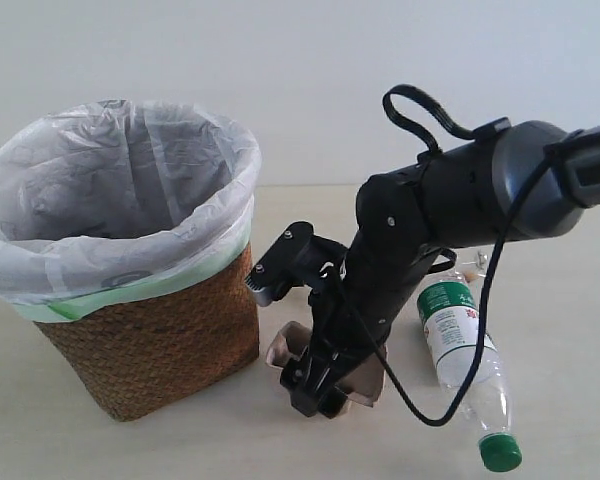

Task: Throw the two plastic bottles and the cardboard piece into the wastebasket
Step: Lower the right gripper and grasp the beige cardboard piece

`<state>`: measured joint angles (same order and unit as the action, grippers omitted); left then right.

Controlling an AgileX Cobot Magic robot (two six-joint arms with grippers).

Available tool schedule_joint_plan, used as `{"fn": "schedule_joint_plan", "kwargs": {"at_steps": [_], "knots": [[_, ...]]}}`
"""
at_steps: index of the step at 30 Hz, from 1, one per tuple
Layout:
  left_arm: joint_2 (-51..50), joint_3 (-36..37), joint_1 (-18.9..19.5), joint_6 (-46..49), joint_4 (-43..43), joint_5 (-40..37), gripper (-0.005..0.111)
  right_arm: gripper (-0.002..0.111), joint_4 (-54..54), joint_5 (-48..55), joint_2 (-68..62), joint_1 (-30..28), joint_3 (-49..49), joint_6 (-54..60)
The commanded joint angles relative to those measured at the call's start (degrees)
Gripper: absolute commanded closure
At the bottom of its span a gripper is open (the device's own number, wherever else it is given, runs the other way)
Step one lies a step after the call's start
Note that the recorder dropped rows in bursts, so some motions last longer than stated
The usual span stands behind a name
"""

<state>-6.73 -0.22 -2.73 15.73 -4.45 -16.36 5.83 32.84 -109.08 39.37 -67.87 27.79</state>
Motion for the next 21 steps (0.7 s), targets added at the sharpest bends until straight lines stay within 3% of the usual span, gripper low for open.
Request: {"fn": "schedule_joint_plan", "kwargs": {"at_steps": [1,3,6,9,14,21], "knots": [[0.5,0.2,0.2,-0.5,-0.5,0.5,0.103,0.007,-0.9,-3.1,-1.8,0.1,-0.2,0.0],[0.5,0.2,0.2,-0.5,-0.5,0.5,0.103,0.011,-0.9,-3.7,-2.6,0.1,-0.2,-0.2],[0.5,0.2,0.2,-0.5,-0.5,0.5,0.103,0.030,-0.8,-3.8,-3.0,0.1,-0.2,-0.2],[0.5,0.2,0.2,-0.5,-0.5,0.5,0.103,0.055,-0.7,-4.0,-3.0,0.1,-0.2,-0.6],[0.5,0.2,0.2,-0.5,-0.5,0.5,0.103,0.108,-0.7,-2.3,-3.0,0.1,-0.2,-0.6],[0.5,0.2,0.2,-0.5,-0.5,0.5,0.103,0.108,-0.4,0.2,-0.6,0.1,-0.2,-3.2]]}}
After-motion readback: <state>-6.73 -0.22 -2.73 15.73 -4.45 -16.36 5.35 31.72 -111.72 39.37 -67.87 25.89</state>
